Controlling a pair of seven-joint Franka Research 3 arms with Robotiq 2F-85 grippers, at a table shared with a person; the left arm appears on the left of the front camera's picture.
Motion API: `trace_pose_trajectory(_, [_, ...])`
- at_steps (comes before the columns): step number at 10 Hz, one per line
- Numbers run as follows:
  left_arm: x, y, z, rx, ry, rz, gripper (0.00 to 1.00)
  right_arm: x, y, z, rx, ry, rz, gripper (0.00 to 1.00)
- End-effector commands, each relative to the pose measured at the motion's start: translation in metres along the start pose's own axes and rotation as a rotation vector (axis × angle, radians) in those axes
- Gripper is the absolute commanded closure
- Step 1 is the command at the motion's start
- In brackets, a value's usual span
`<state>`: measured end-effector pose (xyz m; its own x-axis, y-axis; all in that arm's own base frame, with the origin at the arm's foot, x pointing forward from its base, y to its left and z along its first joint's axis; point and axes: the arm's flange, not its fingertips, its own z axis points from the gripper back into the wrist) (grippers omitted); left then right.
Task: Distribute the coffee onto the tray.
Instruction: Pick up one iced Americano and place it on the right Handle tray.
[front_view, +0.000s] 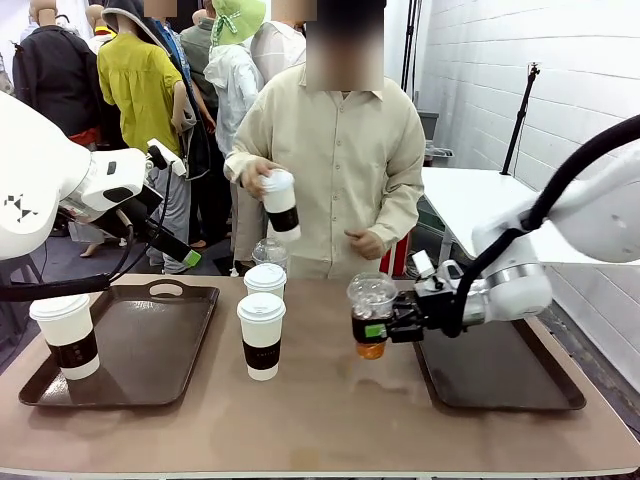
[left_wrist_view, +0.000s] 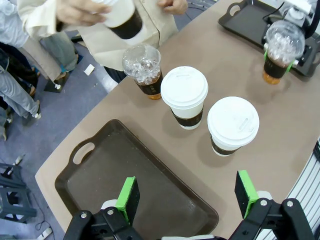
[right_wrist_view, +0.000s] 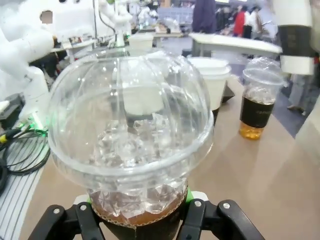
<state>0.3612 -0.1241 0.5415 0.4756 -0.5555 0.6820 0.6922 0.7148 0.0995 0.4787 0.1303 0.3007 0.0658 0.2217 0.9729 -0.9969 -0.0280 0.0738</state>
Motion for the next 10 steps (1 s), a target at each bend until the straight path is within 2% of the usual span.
trace_pose_trajectory(1, [-0.001, 0.0, 0.0, -0.004, 0.004, 0.001, 0.0, 0.011, 0.029, 0.036, -0.089, -0.058, -0.001, 0.38])
trace_pose_trajectory(3, [-0.001, 0.0, 0.0, -0.004, 0.004, 0.001, 0.0, 0.007, 0.05, 0.07, -0.141, -0.1, -0.001, 0.38])
trace_pose_trajectory(5, [-0.001, 0.0, 0.0, -0.004, 0.004, 0.001, 0.0, -0.002, 0.068, 0.095, -0.159, -0.098, -0.017, 0.38])
trace_pose_trajectory(10, [-0.001, 0.0, 0.0, -0.004, 0.004, 0.001, 0.0, -0.011, 0.065, 0.099, -0.177, -0.071, -0.045, 0.38])
